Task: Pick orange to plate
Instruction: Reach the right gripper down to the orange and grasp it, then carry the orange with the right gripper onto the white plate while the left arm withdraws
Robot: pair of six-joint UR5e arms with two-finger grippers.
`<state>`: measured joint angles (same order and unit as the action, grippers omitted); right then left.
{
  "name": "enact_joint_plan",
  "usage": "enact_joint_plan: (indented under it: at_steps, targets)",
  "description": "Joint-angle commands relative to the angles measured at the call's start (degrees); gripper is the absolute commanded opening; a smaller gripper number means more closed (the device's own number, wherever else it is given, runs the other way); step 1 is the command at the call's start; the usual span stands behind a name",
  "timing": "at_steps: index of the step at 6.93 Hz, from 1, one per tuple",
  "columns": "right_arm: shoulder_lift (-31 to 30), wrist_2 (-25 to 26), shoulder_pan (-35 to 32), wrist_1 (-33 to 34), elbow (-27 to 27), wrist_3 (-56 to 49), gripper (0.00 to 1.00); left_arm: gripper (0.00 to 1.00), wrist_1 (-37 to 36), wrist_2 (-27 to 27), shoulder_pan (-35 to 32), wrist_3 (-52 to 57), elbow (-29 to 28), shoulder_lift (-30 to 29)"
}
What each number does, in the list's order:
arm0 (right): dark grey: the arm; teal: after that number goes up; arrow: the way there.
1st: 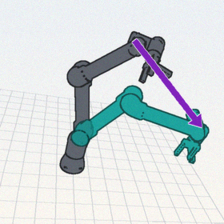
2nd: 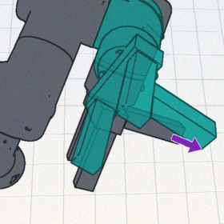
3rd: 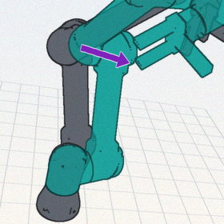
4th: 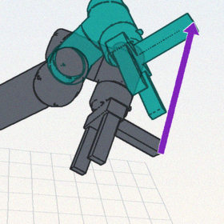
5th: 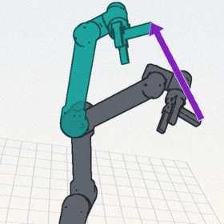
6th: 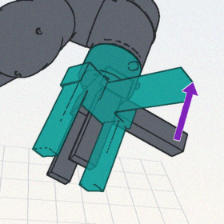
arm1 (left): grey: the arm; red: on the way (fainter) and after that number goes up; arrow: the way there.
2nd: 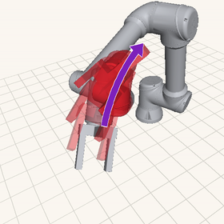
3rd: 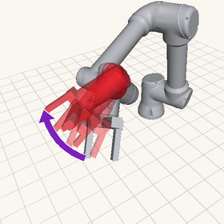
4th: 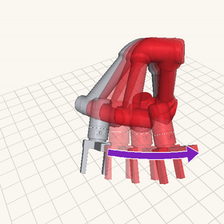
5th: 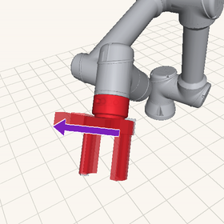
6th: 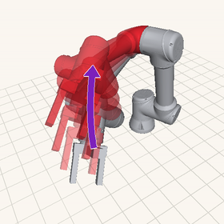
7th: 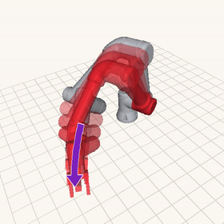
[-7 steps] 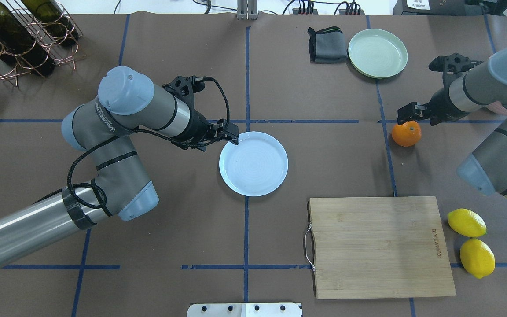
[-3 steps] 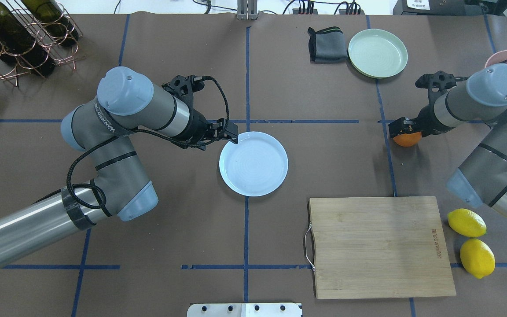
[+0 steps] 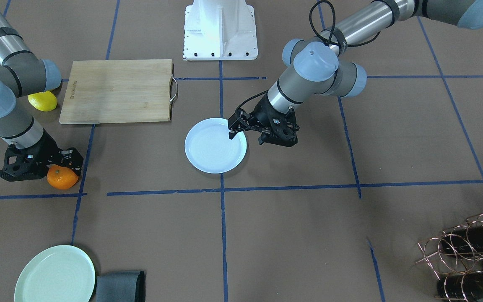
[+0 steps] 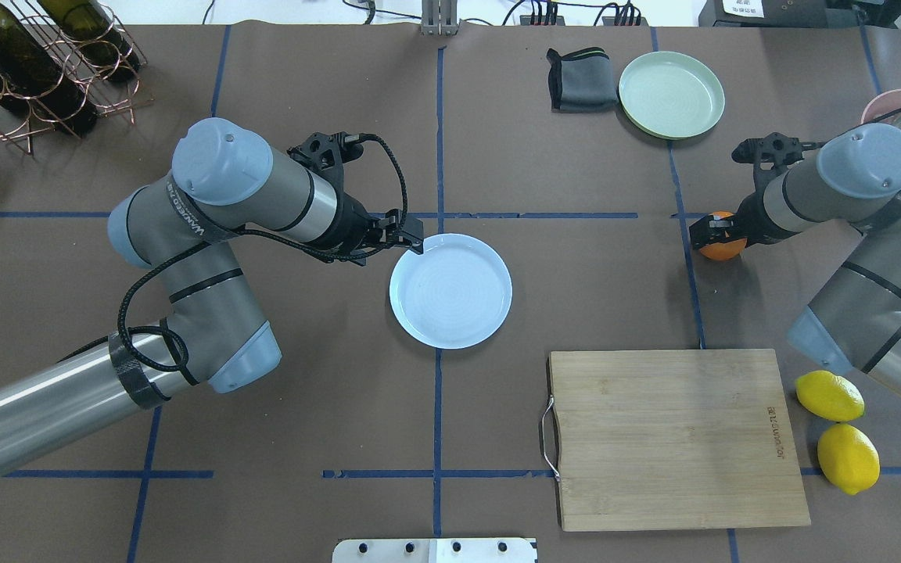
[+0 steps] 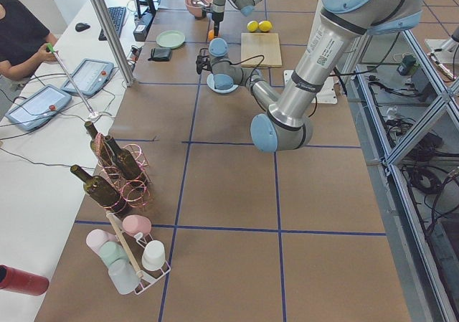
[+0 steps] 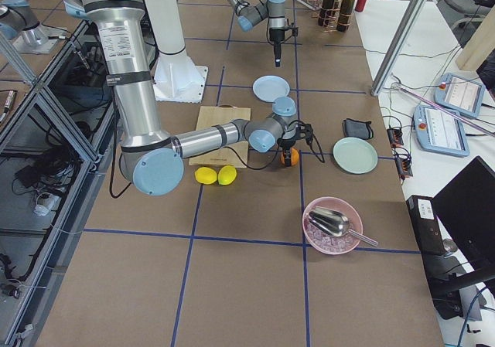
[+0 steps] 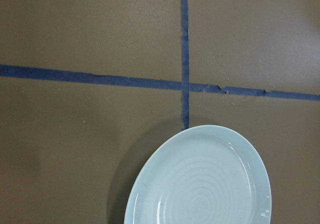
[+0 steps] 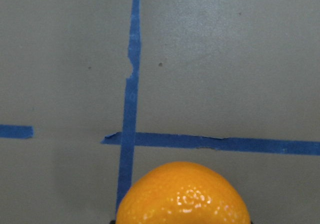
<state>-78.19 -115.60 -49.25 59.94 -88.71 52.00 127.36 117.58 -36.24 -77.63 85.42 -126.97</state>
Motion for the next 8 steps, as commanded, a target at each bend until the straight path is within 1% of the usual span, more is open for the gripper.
enact_joint_plan:
  at_steps: [1,2,3,4,5,6,7,8]
  targets:
    - [2.9,-0.1,0.0,0.8,-2.2,1.3,0.0,0.99,-0.4,-0.3,-2.1,-0.1,4.0,1.1]
    - [6.8,-0.3,0.5,1.5,-2.7,6.6,0.0,0.99,-0.5,0.2,-4.2,0.2,7.0,2.8]
    - [11.6,0.0,4.1,1.6,-2.6,14.4,0.0,0.99,-0.4,0.2,-4.5,0.6,8.8,4.9]
    - [16.1,2.5,9.6,1.7,-2.2,20.4,0.0,0.99,-0.1,0.3,-5.8,0.8,9.7,7.0]
    - [19.6,6.5,14.1,1.8,-1.7,23.9,0.0,0.99,-0.2,0.3,-7.2,2.9,10.5,9.1]
    - [23.8,9.0,17.1,2.0,0.2,27.2,0.0,0.99,-0.4,0.2,-7.9,7.2,11.6,11.0]
    - [26.6,11.6,19.8,3.7,1.8,28.6,0.0,0.99,-0.4,0.2,-8.2,7.7,11.4,11.5]
    - [27.5,12.8,21.3,5.3,2.0,28.6,0.0,0.99,-0.4,0.0,-8.1,7.6,11.1,11.4]
